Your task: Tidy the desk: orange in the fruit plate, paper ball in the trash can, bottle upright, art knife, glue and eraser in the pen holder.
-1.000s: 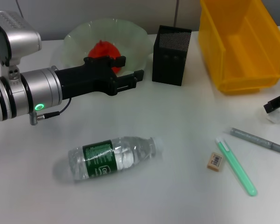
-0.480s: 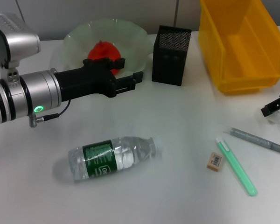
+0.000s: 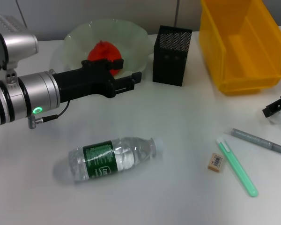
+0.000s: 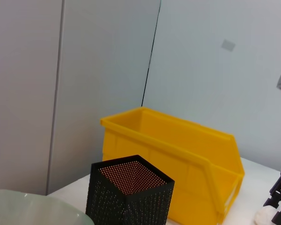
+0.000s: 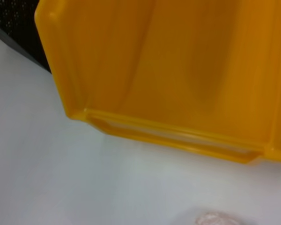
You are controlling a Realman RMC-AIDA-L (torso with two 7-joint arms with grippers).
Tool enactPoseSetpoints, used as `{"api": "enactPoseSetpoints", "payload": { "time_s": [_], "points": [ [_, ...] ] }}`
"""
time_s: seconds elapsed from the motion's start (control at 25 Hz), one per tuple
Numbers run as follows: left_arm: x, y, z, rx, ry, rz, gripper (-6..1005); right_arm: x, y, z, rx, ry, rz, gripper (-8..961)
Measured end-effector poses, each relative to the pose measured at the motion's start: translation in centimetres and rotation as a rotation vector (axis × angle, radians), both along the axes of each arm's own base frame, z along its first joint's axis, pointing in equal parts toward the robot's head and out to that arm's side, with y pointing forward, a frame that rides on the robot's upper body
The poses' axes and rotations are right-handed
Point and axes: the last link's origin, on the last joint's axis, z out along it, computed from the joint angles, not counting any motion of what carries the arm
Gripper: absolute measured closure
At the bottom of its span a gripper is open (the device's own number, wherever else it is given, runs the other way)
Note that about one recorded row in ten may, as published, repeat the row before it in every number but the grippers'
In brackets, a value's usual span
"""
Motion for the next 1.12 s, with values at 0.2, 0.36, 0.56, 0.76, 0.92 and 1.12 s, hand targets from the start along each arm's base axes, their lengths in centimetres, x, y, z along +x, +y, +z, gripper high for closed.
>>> {"api": "enactPoseSetpoints", "payload": {
  "time_s": [0.2, 0.36, 0.56, 0.76, 0.92, 1.12],
  "points": [
    [-0.17, -0.09, 0.02, 0.001, -0.003, 0.006, 338, 0.06, 0.0, 0.02, 0.003, -0.001, -0.001, 272],
    [-0.28, -0.15, 0.03, 0.001, -0.004, 0.009, 338, 0.18, -0.01, 0.03, 0.008, -0.003, -0.001, 438],
    [-0.31, -0.16, 0.21, 0.009, -0.019, 0.012, 337, 0.27, -0.02, 0.02, 0.011, -0.006, -0.002, 597],
    [-0.4, -0.21, 0.27, 0.011, -0.021, 0.012, 339, 0.36, -0.15, -0.19, 0.004, -0.009, -0.004, 631],
    [-0.43, -0.22, 0.28, 0.012, -0.021, 0.013, 340, 0.24, -0.23, -0.45, -0.004, -0.017, 0.01, 639],
    [-0.43, -0.22, 0.26, 0.013, -0.023, 0.015, 341, -0.4, -0.48, -0.69, -0.013, -0.032, 0.039, 640]
  ]
}}
